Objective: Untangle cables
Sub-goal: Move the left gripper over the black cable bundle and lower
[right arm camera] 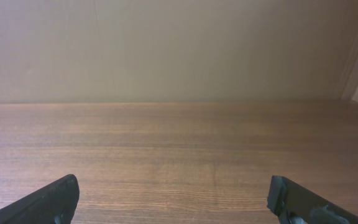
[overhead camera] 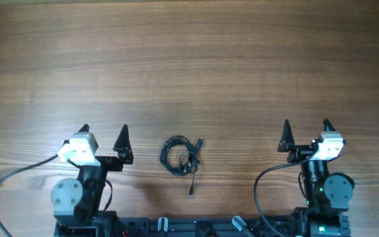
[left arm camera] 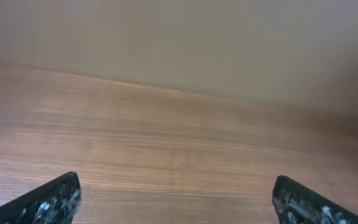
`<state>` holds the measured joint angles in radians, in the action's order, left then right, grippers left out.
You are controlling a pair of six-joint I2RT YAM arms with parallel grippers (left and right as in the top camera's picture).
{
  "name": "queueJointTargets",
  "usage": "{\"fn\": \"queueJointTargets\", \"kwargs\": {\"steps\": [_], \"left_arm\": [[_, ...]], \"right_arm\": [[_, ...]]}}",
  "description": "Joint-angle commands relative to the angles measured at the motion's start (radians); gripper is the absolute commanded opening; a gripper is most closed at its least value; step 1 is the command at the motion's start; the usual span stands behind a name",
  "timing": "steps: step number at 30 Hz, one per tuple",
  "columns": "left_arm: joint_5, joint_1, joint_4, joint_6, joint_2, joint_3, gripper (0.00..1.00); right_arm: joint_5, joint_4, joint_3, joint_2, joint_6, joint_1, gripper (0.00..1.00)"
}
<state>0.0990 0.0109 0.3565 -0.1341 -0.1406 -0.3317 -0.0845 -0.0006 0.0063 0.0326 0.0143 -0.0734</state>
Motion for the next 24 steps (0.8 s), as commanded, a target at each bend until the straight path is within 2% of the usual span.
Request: {"fn": "queueJointTargets", "kwargs": {"steps": [1,13,19,24], "left_arm": [[0.005,-0.006,0.057,-0.009,-0.116,-0.117,1.00],[0.075,-0.006,0.361,-0.008,-0.525,-0.502,1.00],[0.383,-0.006,0.367,-0.009,-0.656,-0.624,1.00],[0.413,-0.006,0.386,-0.008,-0.704,-0.645,1.00]], "right_arm": [[0.016,0.002,-0.001,-0.009,0.012,-0.002,1.00],[0.016,0.002,-0.001,-0.009,0.012,-0.002,1.00],[0.016,0.002,-0.001,-0.009,0.012,-0.002,1.00],[0.016,0.002,-0.001,-0.009,0.012,-0.002,1.00]]}}
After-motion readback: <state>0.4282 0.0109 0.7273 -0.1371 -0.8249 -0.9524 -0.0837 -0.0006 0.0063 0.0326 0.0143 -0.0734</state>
